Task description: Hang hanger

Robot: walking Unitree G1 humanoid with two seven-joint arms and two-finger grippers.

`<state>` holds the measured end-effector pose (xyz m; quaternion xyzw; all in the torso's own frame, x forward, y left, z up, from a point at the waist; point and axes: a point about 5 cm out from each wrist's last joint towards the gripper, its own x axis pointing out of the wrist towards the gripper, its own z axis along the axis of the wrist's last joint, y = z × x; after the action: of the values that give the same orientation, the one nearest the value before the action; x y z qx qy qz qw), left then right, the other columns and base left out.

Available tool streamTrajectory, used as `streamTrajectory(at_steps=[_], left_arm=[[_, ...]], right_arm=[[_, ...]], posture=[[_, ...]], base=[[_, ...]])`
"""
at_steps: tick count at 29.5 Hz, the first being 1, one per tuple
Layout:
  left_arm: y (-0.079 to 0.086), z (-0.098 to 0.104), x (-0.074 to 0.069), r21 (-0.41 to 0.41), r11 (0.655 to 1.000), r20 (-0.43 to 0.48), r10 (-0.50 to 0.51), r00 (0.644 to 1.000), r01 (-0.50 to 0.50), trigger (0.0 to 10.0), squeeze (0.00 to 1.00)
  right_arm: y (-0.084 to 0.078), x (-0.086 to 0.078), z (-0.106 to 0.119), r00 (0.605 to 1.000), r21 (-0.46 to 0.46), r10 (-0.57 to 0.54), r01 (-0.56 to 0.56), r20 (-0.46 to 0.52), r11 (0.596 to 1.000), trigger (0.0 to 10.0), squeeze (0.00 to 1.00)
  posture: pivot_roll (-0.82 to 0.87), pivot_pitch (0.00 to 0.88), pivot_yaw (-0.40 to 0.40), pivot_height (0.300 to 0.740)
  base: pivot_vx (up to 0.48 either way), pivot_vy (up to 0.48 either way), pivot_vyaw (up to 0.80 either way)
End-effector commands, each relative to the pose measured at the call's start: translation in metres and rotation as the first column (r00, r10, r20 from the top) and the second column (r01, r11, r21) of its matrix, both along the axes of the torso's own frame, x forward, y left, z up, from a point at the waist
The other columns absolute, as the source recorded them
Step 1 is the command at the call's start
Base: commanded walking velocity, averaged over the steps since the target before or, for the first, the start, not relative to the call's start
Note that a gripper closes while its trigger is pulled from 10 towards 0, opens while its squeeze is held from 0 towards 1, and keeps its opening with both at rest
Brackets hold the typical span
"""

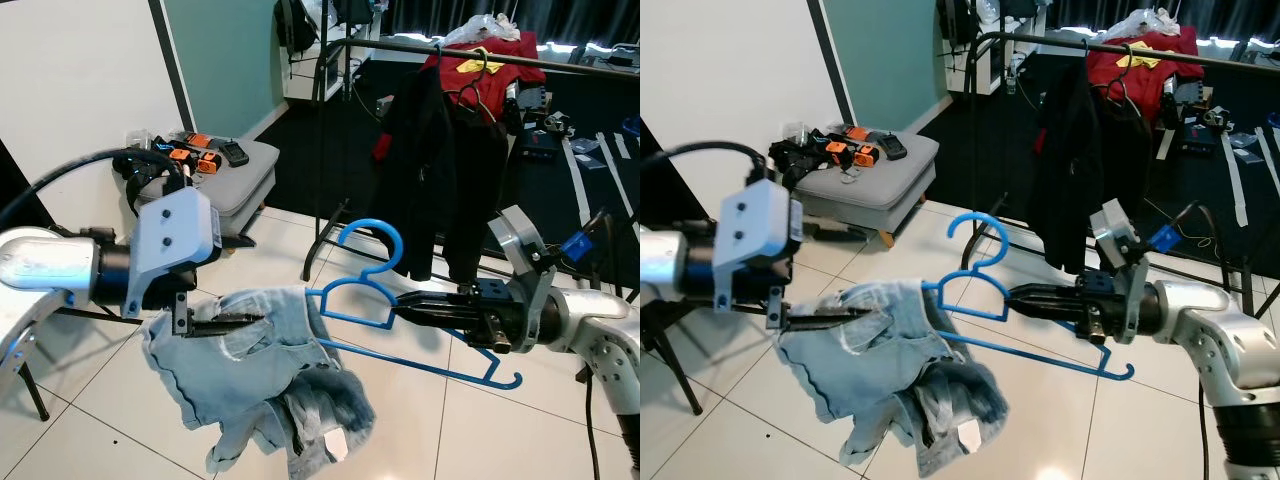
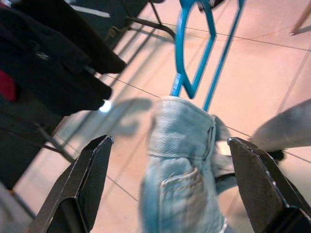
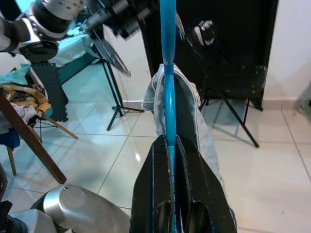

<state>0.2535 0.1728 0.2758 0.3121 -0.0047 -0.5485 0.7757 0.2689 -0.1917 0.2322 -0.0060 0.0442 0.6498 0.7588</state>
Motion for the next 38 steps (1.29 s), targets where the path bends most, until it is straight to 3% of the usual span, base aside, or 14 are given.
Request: streamTrajectory(at_steps=[1, 11, 12, 14, 15, 36, 37, 38], left_arm=[[-0.002, -0.011, 0.001, -0.016, 1.000, -0.068, -0.006, 0.998, 0.005, 10.0, 0.00], [-0.012, -0.039, 0.003, -0.031, 0.999, -0.196, 0.020, 0.980, -0.027, 10.0, 0.00], [-0.011, -0.041, 0.003, -0.027, 0.999, -0.211, 0.028, 0.977, -0.034, 2.0, 0.00], [-0.011, -0.041, 0.003, -0.027, 0.999, -0.211, 0.028, 0.977, -0.034, 2.0, 0.00], [-0.011, -0.043, 0.003, -0.027, 0.999, -0.233, 0.032, 0.972, -0.039, 0.0, 0.00], [-0.013, -0.042, 0.007, -0.055, 0.995, -0.229, 0.063, 0.971, -0.078, 0.0, 0.00], [-0.013, -0.040, 0.009, -0.057, 0.995, -0.207, 0.069, 0.976, -0.082, 0.0, 0.00], [-0.012, -0.036, 0.012, -0.066, 0.993, -0.176, 0.084, 0.981, -0.097, 0.0, 0.00]], right_arm=[[0.008, -0.003, 0.009, 0.997, 0.021, 0.054, -0.055, 0.052, 0.998, 10.0, 0.00], [0.019, -0.006, 0.014, 0.992, 0.028, 0.093, -0.096, 0.082, 0.995, 10.0, 0.00], [0.020, -0.006, 0.014, 0.992, 0.029, 0.092, -0.095, 0.086, 0.995, 10.0, 0.00], [0.020, -0.006, 0.014, 0.992, 0.029, 0.092, -0.095, 0.086, 0.995, 10.0, 0.00], [0.021, -0.006, 0.015, 0.992, 0.032, 0.092, -0.095, 0.090, 0.995, 10.0, 0.00], [0.026, -0.002, 0.012, 0.994, 0.034, 0.044, -0.047, 0.100, 0.998, 10.0, 0.00], [0.026, 0.003, 0.010, 0.997, 0.055, 0.005, -0.010, 0.081, 0.998, 10.0, 1.00], [0.025, 0.009, 0.008, 0.997, 0.076, -0.044, 0.039, 0.065, 0.996, 10.0, 1.00]], posture=[[-0.06, 0.036, 0.061, 0.740], [-0.06, 0.036, 0.063, 0.740], [-0.06, 0.037, 0.064, 0.740], [-0.06, 0.037, 0.064, 0.740], [-0.06, 0.039, 0.066, 0.740], [-0.06, 0.046, 0.066, 0.740], [-0.06, 0.045, 0.065, 0.740], [-0.06, 0.046, 0.065, 0.740]], base=[[0.000, 0.000, 0.00], [0.000, 0.000, 0.00], [0.000, 0.000, 0.00], [0.000, 0.000, 0.00], [0.000, 0.000, 0.00], [0.000, 0.000, 0.00], [0.000, 0.000, 0.00], [0.000, 0.000, 0.00]])
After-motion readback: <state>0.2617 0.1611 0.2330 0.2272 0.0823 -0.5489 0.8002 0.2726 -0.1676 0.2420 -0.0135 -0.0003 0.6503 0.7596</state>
